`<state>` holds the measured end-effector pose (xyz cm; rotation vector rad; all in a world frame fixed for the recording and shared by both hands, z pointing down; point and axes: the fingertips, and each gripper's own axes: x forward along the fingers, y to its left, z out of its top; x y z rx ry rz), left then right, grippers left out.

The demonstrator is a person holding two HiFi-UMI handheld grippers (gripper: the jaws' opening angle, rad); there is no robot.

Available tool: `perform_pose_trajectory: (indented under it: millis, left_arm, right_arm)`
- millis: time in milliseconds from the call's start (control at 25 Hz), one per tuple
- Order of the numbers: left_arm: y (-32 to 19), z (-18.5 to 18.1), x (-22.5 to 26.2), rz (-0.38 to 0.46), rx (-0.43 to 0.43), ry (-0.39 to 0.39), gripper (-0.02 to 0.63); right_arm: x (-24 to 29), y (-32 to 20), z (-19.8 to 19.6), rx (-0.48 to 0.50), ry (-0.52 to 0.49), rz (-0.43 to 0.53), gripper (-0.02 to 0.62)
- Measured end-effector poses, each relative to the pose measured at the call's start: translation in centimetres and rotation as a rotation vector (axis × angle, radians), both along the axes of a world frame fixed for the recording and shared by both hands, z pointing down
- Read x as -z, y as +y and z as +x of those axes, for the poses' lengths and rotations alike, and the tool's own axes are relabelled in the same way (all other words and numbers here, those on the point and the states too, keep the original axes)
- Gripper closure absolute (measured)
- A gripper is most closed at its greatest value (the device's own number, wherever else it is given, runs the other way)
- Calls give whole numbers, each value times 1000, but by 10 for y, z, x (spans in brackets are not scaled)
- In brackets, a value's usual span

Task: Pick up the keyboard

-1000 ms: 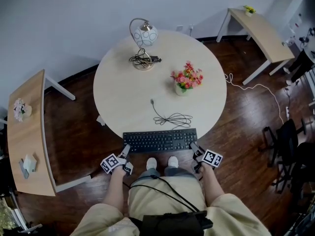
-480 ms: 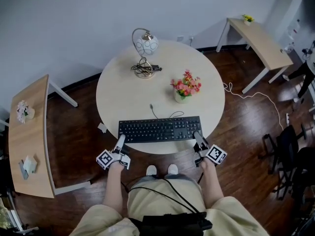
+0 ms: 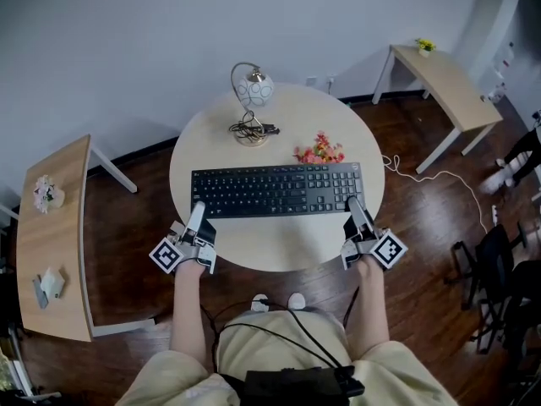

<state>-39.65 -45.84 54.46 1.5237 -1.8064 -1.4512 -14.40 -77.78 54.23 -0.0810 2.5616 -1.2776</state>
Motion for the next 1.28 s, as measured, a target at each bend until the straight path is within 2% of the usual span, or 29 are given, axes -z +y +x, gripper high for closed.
perform_pose_trajectory:
  millis: [160, 280, 880, 1040, 1280]
  left_arm:
    - [-3, 2, 38, 44, -13, -68, 511]
    - [-6, -2, 54, 77, -15, -91, 517]
    - [-25, -14, 40, 52, -18, -71, 517]
    - [-29, -15, 35, 47, -17, -49, 517]
    - [-30, -17, 37, 61, -16, -62, 517]
  right_arm:
    - [23, 0, 4, 6, -51, 24, 442]
    - [28, -1, 1, 13, -80, 30, 442]
    - [17, -16, -8, 6, -69, -5, 443]
    - [18, -20, -10, 8, -73, 18, 443]
    - [23, -23, -14, 14, -71, 33, 443]
